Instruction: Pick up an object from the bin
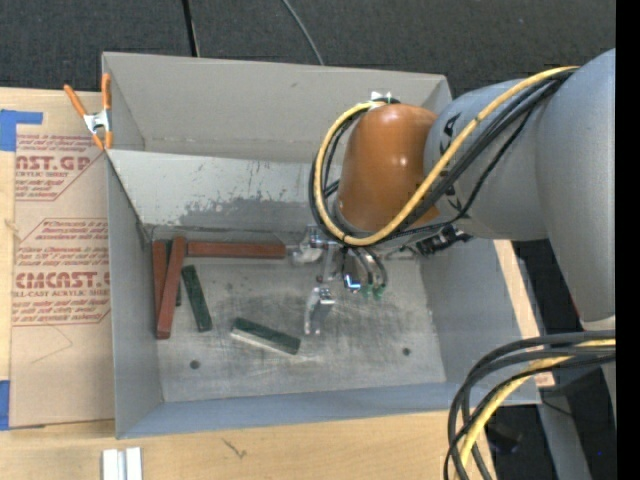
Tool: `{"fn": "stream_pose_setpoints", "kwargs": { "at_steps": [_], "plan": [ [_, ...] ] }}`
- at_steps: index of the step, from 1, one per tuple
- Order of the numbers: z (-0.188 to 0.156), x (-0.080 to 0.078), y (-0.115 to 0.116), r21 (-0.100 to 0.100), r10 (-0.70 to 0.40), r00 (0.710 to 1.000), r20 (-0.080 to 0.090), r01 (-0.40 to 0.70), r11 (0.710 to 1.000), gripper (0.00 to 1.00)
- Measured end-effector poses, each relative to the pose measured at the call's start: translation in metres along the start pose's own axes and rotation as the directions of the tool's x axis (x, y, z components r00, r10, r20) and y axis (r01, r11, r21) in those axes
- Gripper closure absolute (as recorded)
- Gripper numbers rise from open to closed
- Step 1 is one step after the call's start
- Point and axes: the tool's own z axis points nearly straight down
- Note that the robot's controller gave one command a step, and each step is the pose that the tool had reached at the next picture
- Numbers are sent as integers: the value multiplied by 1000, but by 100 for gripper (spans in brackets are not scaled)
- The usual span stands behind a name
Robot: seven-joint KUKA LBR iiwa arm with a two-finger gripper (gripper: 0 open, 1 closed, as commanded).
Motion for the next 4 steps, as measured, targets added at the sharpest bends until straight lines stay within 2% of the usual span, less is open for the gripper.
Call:
{"fn": "stream_pose_setpoints", "kwargs": {
  "at_steps": [1,2,3,4],
  "plan": [
    [0,0,0,0,0,1000,0,0,1000,0],
    [54,52,32,0,-86,996,7,86,996,100],
    [54,52,32,0,-87,996,7,87,996,100],
    [-146,32,40,2,-120,993,-1,120,993,100]
  ]
}}
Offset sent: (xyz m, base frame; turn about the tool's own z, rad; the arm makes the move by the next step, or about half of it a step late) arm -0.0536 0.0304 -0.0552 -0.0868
